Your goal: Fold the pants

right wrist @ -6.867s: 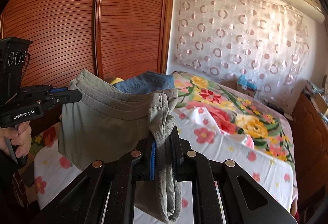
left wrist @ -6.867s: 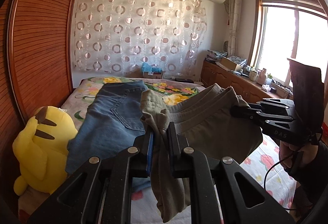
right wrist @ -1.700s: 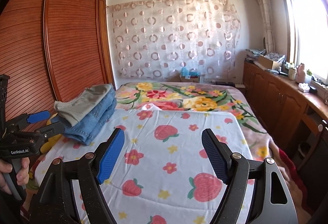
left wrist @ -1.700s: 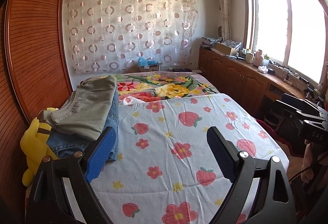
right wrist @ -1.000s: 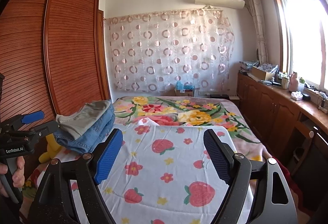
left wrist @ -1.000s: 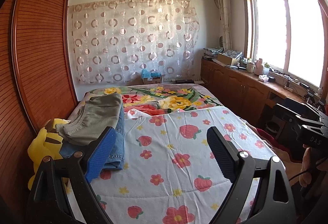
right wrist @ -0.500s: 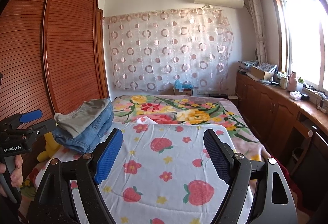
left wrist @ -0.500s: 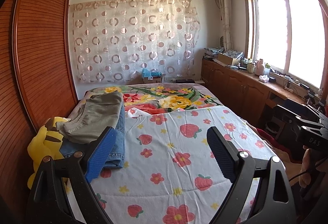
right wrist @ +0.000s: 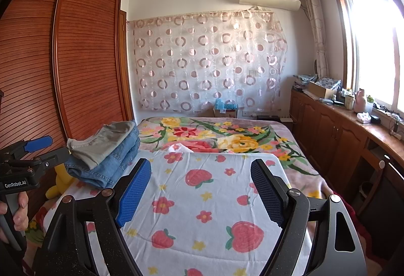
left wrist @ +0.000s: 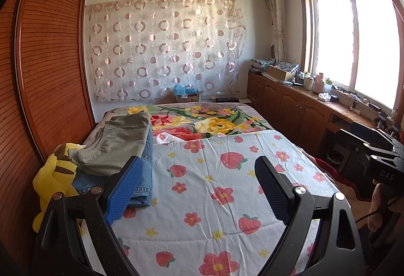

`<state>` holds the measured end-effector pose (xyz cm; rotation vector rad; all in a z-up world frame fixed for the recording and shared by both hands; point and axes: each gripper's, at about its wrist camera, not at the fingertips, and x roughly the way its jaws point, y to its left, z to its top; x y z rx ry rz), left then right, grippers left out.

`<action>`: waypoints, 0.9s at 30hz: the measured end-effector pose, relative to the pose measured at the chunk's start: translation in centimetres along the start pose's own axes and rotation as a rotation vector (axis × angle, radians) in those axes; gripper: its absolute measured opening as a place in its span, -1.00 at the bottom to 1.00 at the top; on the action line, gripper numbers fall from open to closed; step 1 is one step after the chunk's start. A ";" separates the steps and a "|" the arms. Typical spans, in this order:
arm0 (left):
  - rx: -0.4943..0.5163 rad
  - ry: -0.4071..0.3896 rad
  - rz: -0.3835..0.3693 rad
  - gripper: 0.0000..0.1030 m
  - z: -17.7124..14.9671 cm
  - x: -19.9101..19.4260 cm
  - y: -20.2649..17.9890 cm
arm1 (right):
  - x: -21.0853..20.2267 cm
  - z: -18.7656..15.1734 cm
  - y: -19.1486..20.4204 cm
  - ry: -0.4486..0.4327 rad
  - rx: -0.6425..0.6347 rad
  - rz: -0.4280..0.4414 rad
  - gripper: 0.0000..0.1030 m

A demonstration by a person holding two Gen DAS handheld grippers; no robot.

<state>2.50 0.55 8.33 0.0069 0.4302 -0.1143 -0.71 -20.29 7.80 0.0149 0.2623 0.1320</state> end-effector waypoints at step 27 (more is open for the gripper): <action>-0.001 0.001 -0.001 0.77 -0.1 0.0 0.2 | 0.0 0.0 -0.4 -0.001 -0.003 0.005 0.62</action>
